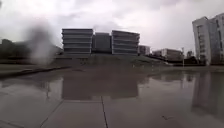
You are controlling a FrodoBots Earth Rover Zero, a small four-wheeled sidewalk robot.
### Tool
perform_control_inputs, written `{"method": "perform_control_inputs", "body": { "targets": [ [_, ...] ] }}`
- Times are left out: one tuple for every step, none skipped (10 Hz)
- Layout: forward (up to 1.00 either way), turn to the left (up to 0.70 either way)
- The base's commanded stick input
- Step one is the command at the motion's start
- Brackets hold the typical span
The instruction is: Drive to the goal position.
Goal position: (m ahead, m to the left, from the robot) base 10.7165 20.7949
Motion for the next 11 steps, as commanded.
{"method": "perform_control_inputs", "body": {
  "targets": [
    [0.70,0.00],
    [0.70,0.00],
    [0.70,0.00],
    [0.70,0.00],
    [0.70,0.00],
    [0.70,0.00],
    [0.70,0.00],
    [0.70,0.00],
    [0.70,0.00],
    [0.70,0.00],
    [0.70,0.00]
  ]
}}
